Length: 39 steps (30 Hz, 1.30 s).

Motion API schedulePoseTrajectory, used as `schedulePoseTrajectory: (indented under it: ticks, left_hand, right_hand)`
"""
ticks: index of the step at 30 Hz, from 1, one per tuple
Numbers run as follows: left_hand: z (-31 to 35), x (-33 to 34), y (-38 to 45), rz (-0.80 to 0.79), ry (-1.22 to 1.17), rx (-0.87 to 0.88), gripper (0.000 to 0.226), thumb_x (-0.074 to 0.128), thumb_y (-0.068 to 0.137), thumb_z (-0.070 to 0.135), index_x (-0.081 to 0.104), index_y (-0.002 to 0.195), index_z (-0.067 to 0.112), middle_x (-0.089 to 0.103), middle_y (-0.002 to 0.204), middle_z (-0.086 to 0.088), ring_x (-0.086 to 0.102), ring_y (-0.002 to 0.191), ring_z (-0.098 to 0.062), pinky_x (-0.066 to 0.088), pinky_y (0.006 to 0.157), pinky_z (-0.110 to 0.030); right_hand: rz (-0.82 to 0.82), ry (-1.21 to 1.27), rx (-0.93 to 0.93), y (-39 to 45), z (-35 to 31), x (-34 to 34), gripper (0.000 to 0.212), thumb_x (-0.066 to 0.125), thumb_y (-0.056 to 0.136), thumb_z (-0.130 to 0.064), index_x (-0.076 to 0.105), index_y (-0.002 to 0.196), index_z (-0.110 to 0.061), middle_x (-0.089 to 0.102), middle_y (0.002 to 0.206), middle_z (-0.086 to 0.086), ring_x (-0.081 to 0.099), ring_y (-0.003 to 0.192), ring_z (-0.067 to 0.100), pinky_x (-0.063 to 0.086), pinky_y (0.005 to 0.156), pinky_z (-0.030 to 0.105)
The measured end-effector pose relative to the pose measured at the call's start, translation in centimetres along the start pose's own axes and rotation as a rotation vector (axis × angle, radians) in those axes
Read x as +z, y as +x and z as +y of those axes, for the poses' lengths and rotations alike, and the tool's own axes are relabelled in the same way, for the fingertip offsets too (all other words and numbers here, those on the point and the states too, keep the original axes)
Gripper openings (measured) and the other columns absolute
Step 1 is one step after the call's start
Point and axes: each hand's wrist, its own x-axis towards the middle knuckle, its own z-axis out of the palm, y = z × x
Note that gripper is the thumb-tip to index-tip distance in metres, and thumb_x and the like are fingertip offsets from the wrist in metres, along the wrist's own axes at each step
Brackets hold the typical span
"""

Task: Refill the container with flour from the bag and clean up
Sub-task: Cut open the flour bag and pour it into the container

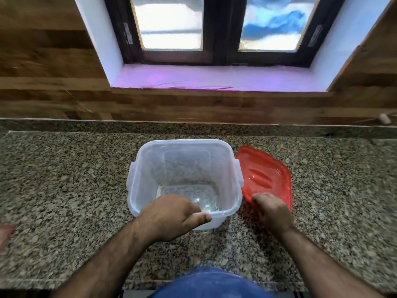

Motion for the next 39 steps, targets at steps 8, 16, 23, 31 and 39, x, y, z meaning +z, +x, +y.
schedulePoseTrajectory:
  ticks: [8, 16, 23, 31, 39]
  left_hand:
    - [0.4, -0.2, -0.2, 0.047, 0.03, -0.019, 0.074, 0.023, 0.099, 0.084, 0.064, 0.091, 0.023, 0.063, 0.072, 0.006, 0.061, 0.068, -0.014, 0.055, 0.068, -0.038]
    - [0.6, 0.0, -0.3, 0.059, 0.091, -0.009, 0.091, 0.0, 0.092, 0.09, 0.06, 0.087, 0.022, 0.061, 0.075, 0.005, 0.059, 0.072, -0.016, 0.052, 0.07, -0.038]
    - [-0.1, -1.9, -2.0, 0.212, 0.058, -0.072, 0.086, 0.014, 0.1, 0.086, 0.077, 0.114, 0.03, 0.076, 0.101, 0.013, 0.064, 0.095, -0.011, 0.046, 0.089, -0.035]
    - [-7.6, -11.2, -12.7, 0.857, 0.115, -0.433, 0.054, 0.046, 0.105, 0.067, 0.079, 0.117, 0.025, 0.079, 0.109, 0.008, 0.071, 0.103, -0.018, 0.056, 0.088, -0.047]
    - [-18.7, -26.4, -26.5, 1.326, 0.237, -0.799, 0.045, 0.057, 0.095, 0.058, 0.083, 0.109, 0.023, 0.082, 0.104, 0.004, 0.073, 0.095, -0.022, 0.055, 0.082, -0.034]
  right_hand:
    - [-0.523, -0.038, 0.162, -2.9, 2.0, 1.9, 0.028, 0.075, 0.083, -0.05, 0.068, 0.105, -0.034, 0.066, 0.102, -0.016, 0.059, 0.098, 0.01, 0.05, 0.088, 0.03]
    - [0.26, 0.469, 0.268, 6.1, -3.5, -2.7, 0.015, 0.056, 0.093, -0.012, 0.07, 0.091, -0.014, 0.068, 0.087, 0.0, 0.062, 0.088, 0.007, 0.05, 0.077, 0.025]
    - [0.287, 0.501, -0.244, 17.5, -10.6, -8.4, 0.021, 0.056, 0.096, -0.015, 0.071, 0.084, -0.005, 0.07, 0.083, 0.002, 0.063, 0.077, 0.024, 0.048, 0.075, 0.042]
    - [0.0, 0.347, -0.632, 31.0, -25.8, -8.1, 0.037, 0.055, 0.102, -0.053, 0.066, 0.094, -0.019, 0.067, 0.083, -0.001, 0.06, 0.079, 0.027, 0.048, 0.071, 0.042]
    - [0.042, 0.241, -0.842, 44.6, -48.9, -9.9, 0.029, 0.059, 0.099, -0.046, 0.064, 0.122, -0.029, 0.071, 0.115, -0.006, 0.063, 0.104, 0.024, 0.054, 0.087, 0.041]
